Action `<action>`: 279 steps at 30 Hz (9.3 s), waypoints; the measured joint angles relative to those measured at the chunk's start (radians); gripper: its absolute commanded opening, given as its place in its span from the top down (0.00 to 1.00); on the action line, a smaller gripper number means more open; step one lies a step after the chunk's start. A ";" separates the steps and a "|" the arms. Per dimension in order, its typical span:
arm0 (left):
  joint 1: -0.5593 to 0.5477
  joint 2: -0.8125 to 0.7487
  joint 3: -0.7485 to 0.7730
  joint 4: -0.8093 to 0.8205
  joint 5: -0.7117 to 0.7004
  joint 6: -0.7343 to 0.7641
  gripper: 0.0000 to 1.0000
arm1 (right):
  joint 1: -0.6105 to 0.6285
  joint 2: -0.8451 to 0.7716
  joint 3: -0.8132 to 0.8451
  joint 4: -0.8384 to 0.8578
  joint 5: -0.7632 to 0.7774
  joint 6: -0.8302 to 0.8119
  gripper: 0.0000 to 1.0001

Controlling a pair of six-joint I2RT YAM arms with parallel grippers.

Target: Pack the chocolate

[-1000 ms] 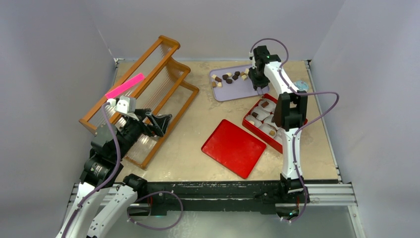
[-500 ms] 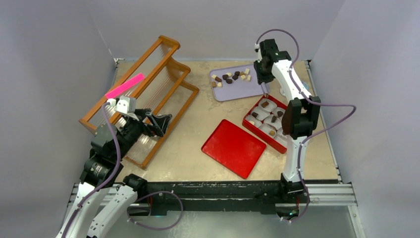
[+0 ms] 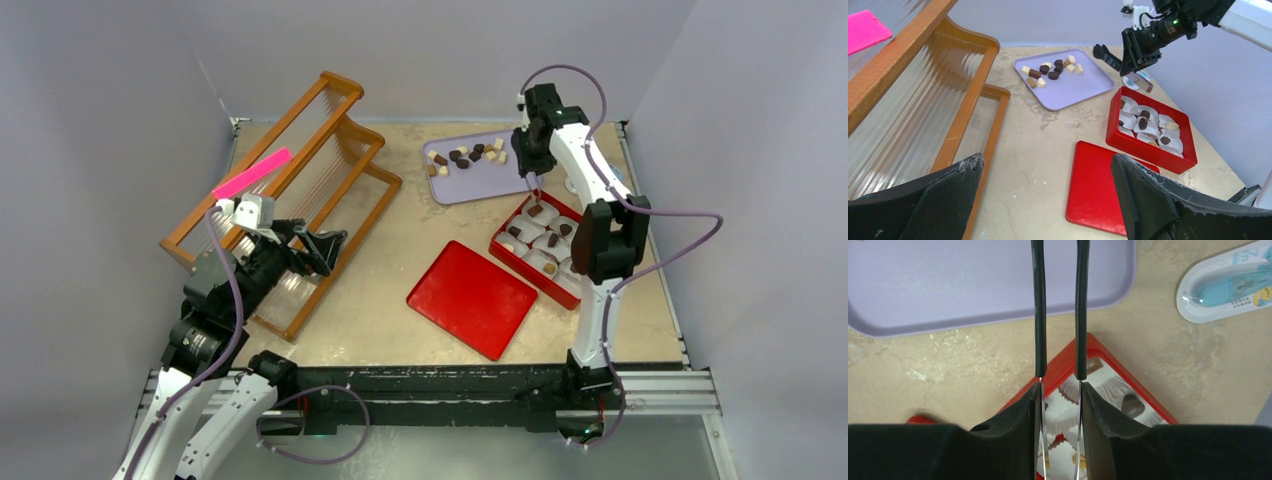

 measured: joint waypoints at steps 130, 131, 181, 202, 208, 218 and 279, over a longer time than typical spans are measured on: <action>-0.032 -0.037 0.000 0.000 0.011 0.000 0.02 | 0.024 -0.933 -0.943 -0.430 0.046 0.516 0.74; -0.032 -0.037 0.000 0.000 0.011 0.000 0.02 | 0.024 -0.933 -0.949 -0.430 0.042 0.520 0.72; -0.032 -0.033 0.000 0.000 -0.008 0.000 0.02 | 0.325 -0.657 -0.722 0.159 -0.027 0.605 0.65; -0.032 -0.045 0.000 -0.021 -0.082 0.000 0.03 | 0.676 -0.112 -0.473 0.374 0.053 0.962 0.59; -0.032 -0.052 0.000 -0.023 -0.098 0.000 0.03 | 0.692 -0.022 -0.401 0.369 0.061 1.024 0.51; -0.032 -0.052 0.000 -0.023 -0.105 0.000 0.03 | 0.720 -0.007 -0.398 0.347 0.062 1.078 0.45; -0.032 -0.050 0.000 -0.039 -0.132 0.000 0.03 | 0.914 -0.315 -0.950 0.612 -0.063 0.165 0.85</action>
